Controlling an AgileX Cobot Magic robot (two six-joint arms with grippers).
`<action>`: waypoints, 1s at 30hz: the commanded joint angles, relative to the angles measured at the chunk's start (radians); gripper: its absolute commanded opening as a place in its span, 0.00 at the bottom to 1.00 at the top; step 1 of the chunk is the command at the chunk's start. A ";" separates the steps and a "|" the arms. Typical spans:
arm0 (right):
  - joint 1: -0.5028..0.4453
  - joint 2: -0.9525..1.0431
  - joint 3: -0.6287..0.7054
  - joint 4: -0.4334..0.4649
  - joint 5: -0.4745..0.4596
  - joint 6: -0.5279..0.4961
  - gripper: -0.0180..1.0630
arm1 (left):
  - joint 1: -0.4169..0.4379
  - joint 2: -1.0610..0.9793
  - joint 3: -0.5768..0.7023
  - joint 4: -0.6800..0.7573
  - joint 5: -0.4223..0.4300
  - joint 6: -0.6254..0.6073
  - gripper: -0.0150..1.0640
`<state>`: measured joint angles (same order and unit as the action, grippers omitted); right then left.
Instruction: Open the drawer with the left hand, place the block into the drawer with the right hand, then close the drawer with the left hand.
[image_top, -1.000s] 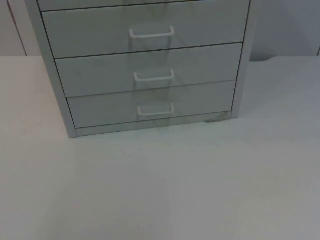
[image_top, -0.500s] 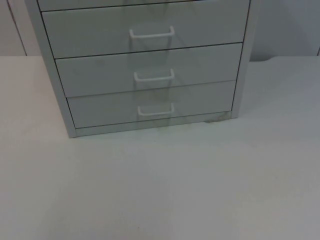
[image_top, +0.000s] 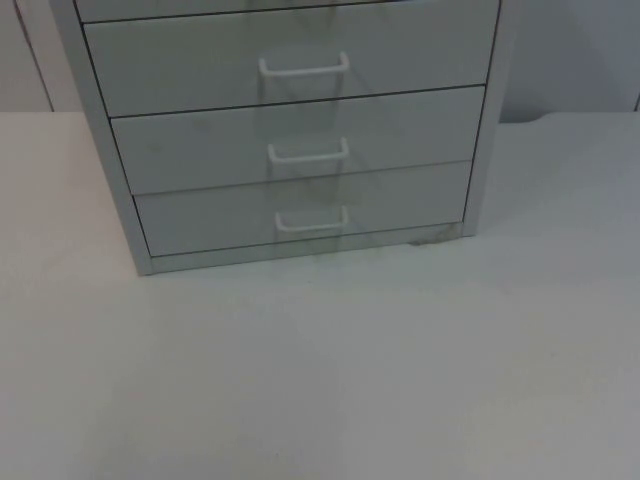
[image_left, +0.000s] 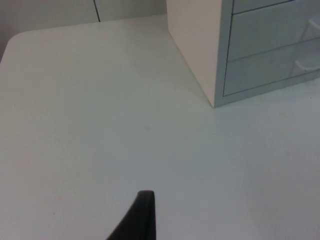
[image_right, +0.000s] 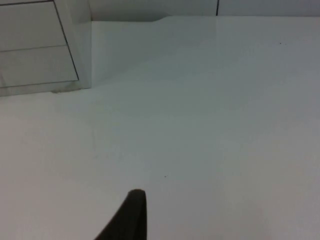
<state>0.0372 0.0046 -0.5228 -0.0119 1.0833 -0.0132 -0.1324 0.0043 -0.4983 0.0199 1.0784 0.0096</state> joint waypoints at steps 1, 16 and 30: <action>0.008 -0.005 0.007 -0.005 -0.004 0.003 0.99 | 0.005 -0.004 0.003 -0.012 -0.001 0.001 0.99; 0.008 -0.005 0.007 -0.005 -0.004 0.003 0.99 | 0.005 -0.004 0.003 -0.012 -0.001 0.001 0.99; 0.008 -0.005 0.007 -0.005 -0.004 0.003 0.99 | 0.005 -0.004 0.003 -0.012 -0.001 0.001 0.99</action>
<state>0.0400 0.0046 -0.5228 -0.0119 1.0833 -0.0113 -0.1324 0.0043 -0.4983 0.0181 1.0784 0.0117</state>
